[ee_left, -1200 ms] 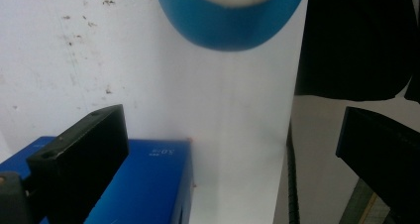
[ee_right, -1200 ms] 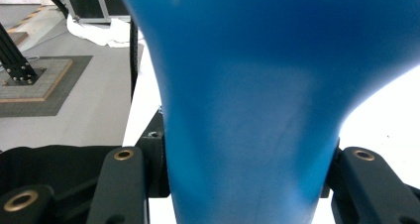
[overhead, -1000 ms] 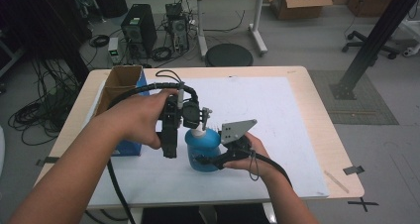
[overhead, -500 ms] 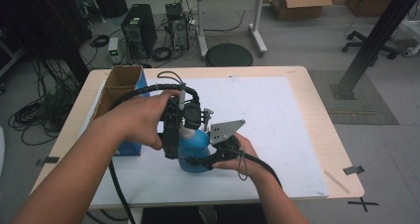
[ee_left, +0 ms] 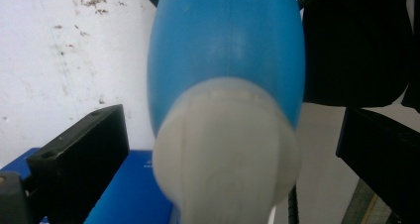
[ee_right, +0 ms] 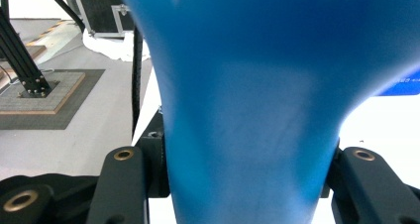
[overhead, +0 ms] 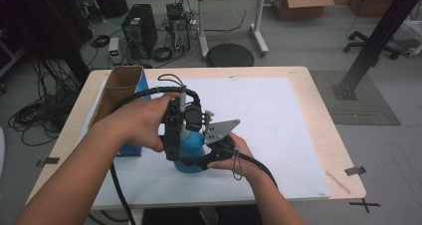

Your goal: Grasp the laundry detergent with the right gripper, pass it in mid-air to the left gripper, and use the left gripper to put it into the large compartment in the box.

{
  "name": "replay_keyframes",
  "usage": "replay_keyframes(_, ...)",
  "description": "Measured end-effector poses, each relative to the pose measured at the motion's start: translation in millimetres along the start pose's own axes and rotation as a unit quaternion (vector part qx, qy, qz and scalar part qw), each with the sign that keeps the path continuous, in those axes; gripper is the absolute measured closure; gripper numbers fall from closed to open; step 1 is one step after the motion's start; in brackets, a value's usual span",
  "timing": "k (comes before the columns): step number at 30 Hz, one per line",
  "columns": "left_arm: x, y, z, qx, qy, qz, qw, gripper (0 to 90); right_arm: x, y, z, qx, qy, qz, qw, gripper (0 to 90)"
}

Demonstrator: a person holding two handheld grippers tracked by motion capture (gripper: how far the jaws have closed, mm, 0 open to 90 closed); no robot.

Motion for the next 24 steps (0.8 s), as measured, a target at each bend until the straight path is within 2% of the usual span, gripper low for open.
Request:
replay_keyframes(13,-4.3,-2.3,-4.0,-0.006,-0.006,0.001,1.0000,0.4,-4.8,2.4,-3.6,0.001,-0.005,-0.005,1.0000,45.8)
replay_keyframes(24,-6.5,-2.4,-4.0,-0.003,-0.013,-0.003,0.9999,0.4,-6.4,3.8,-6.6,0.005,-0.008,-0.006,0.9999,45.8)
Point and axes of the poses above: each handheld gripper's, and its own axes: x roughly backward along the jaws, z roughly out of its underside, y roughly to its left, the point moved 1 cm from there along -x, roughly forward along the jaws, and after that the axes turned 3 degrees about z, right-handed, at the moved point
